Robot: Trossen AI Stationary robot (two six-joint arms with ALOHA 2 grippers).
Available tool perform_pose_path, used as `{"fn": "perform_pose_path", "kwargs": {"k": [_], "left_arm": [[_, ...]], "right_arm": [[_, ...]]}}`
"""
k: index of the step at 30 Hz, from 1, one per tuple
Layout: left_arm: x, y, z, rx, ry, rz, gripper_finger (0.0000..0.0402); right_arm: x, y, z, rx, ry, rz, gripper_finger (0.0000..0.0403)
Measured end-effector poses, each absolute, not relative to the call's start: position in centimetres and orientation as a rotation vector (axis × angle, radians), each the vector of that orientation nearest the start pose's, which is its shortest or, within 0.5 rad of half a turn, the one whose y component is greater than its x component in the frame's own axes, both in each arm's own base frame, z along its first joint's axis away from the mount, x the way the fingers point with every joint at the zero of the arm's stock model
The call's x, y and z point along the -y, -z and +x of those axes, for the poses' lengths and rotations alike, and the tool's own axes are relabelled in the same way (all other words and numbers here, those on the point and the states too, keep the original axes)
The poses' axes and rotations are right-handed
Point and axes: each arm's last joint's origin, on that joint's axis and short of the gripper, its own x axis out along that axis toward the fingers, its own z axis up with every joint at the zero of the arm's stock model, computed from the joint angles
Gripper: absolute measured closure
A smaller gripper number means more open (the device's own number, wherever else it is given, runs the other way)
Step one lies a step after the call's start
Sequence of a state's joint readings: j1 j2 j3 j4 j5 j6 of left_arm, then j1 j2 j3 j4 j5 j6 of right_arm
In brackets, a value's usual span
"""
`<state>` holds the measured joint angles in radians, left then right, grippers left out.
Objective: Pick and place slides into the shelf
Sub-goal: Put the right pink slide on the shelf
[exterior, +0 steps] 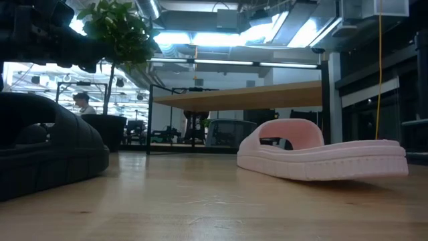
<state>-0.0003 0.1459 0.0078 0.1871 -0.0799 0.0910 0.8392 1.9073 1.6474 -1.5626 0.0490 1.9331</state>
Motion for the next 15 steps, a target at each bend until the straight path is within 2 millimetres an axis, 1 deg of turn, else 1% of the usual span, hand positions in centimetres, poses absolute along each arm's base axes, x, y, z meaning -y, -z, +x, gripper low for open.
{"fn": "perform_pose_path", "kwargs": {"k": [3,6,9,15], "left_arm": [[-0.2,-17.2,10.6,0.046,-0.082,0.089,0.0401],[-0.2,-17.2,10.6,0.045,-0.082,0.113,0.0401],[-0.2,-17.2,10.6,0.045,-0.083,0.133,0.0401],[-0.2,-17.2,10.6,0.045,-0.083,0.139,0.0401]], "right_arm": [[-24.8,-24.7,22.9,-1.402,1.075,0.605,0.0267],[-25.0,-23.7,23.4,-1.460,1.061,0.553,0.0275],[-25.1,-22.9,23.7,-1.476,1.084,0.538,0.0284],[-25.0,-22.1,24.2,-1.471,1.127,0.541,0.0294]]}}
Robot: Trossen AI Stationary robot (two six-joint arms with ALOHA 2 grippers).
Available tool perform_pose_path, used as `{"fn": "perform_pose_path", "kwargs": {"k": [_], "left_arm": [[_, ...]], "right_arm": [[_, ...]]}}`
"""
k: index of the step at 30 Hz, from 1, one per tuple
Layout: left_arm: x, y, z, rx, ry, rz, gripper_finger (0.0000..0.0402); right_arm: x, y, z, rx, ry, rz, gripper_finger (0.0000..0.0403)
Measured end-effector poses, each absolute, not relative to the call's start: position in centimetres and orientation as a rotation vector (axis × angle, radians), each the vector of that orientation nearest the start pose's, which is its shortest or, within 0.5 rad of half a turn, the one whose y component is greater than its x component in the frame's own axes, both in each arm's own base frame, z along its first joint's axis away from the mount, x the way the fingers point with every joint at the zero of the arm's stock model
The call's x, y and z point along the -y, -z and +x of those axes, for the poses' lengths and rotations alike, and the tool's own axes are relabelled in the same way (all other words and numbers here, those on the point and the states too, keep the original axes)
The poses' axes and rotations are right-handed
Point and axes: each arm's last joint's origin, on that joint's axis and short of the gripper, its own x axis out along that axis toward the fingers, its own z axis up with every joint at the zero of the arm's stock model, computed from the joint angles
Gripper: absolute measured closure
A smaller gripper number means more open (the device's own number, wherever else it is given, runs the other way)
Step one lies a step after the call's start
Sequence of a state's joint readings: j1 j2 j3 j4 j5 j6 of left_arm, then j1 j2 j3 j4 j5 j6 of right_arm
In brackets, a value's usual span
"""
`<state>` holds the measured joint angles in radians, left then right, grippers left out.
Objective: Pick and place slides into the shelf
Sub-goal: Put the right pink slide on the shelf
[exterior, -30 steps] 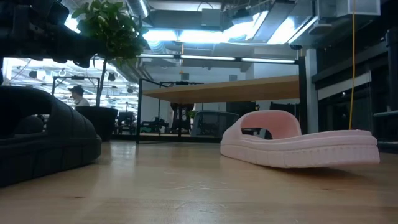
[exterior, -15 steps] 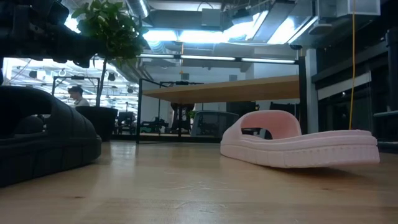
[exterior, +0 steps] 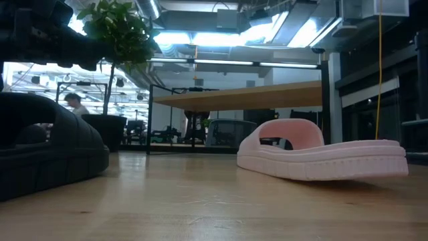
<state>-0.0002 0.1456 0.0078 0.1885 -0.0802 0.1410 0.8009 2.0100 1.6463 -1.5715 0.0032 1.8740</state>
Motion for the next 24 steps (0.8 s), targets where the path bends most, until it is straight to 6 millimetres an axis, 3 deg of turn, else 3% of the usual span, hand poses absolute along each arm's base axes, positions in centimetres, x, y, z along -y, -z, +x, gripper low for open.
{"fn": "perform_pose_path", "kwargs": {"k": [11,19,24], "left_arm": [[-0.2,-17.2,10.6,0.045,-0.083,0.140,0.0401],[-0.2,-17.2,10.6,0.045,-0.083,0.139,0.0401],[-0.2,-17.2,10.6,0.045,-0.083,0.140,0.0401]], "right_arm": [[-25.1,-20.2,24.9,-1.476,1.180,0.504,0.0296],[-23.8,-17.4,23.4,-1.569,1.310,0.421,0.0296],[-23.4,-16.7,23.0,-1.571,1.338,0.393,0.0296]]}}
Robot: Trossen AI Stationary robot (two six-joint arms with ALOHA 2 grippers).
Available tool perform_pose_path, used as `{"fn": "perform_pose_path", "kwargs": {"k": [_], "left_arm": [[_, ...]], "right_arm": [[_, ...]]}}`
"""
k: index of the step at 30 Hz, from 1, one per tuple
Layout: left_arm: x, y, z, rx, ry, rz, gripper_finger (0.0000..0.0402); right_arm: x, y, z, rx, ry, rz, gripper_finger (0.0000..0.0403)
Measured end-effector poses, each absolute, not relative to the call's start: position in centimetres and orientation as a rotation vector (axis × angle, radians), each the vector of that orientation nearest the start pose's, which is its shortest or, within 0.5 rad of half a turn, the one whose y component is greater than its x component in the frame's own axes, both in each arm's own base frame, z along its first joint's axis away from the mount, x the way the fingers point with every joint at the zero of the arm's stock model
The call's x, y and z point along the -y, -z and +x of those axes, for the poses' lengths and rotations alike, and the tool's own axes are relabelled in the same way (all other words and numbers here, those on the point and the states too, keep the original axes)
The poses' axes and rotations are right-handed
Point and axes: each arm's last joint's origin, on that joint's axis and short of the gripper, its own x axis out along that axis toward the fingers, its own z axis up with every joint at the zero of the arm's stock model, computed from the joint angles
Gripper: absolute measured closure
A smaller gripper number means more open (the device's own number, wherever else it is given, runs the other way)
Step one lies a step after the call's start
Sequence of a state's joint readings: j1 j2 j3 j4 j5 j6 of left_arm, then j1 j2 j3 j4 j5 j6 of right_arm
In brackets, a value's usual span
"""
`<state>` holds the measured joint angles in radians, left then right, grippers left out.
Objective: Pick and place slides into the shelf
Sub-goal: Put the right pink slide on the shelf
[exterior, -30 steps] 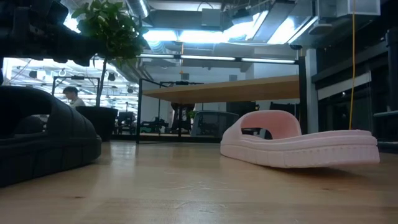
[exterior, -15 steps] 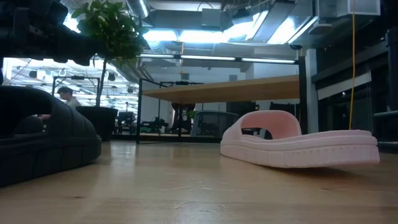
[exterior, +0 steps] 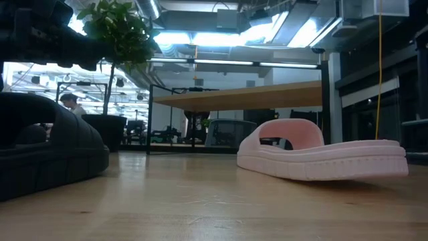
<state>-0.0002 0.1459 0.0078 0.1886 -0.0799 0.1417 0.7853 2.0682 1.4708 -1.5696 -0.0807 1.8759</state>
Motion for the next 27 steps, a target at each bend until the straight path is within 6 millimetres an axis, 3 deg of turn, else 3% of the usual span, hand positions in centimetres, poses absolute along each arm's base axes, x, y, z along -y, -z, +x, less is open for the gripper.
{"fn": "perform_pose_path", "kwargs": {"k": [20,27], "left_arm": [[-0.23,-17.24,10.62,0.044,-0.083,0.140,0.0401],[-0.23,-17.25,10.62,0.045,-0.084,0.140,0.0401]], "right_arm": [[-23.37,-16.98,23.43,-1.535,1.320,0.403,0.0296],[-22.89,-17.01,23.83,-1.548,1.318,0.397,0.0329]]}}
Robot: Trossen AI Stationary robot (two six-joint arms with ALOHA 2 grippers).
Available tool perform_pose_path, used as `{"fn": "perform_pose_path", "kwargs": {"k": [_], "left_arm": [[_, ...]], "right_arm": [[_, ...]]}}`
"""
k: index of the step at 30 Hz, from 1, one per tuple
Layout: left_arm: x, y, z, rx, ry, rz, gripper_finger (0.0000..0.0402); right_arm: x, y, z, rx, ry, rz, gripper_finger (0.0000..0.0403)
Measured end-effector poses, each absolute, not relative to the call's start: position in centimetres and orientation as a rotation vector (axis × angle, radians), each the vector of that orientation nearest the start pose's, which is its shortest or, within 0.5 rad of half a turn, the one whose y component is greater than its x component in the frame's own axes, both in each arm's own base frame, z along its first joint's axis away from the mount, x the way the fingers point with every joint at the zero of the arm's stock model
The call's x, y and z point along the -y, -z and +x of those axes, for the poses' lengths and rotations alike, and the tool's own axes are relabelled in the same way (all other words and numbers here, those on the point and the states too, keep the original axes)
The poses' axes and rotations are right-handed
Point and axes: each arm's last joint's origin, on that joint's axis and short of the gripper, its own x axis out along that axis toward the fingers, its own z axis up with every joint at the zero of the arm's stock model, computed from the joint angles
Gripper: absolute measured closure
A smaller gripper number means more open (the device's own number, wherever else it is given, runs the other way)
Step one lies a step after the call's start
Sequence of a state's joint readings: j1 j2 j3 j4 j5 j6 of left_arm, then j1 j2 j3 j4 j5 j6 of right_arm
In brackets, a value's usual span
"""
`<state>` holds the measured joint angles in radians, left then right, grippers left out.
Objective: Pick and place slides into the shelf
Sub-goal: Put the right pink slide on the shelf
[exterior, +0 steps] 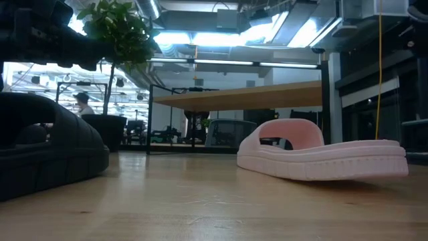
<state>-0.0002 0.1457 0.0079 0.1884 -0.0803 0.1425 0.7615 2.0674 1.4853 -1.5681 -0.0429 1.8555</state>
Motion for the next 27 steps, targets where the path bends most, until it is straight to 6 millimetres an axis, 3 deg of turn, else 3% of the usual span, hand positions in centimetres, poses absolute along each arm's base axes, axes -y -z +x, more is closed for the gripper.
{"fn": "perform_pose_path", "kwargs": {"k": [5,22,27], "left_arm": [[-0.23,-17.25,10.62,0.045,-0.083,0.140,0.0401],[-0.23,-17.26,10.62,0.045,-0.084,0.140,0.0401],[-0.23,-17.24,10.62,0.044,-0.083,0.140,0.0401]], "right_arm": [[-22.87,-17.02,23.84,-1.551,1.315,0.393,0.0348],[-22.88,-17.03,23.82,-1.553,1.317,0.393,0.0352],[-22.87,-17.05,23.82,-1.552,1.317,0.393,0.0388]]}}
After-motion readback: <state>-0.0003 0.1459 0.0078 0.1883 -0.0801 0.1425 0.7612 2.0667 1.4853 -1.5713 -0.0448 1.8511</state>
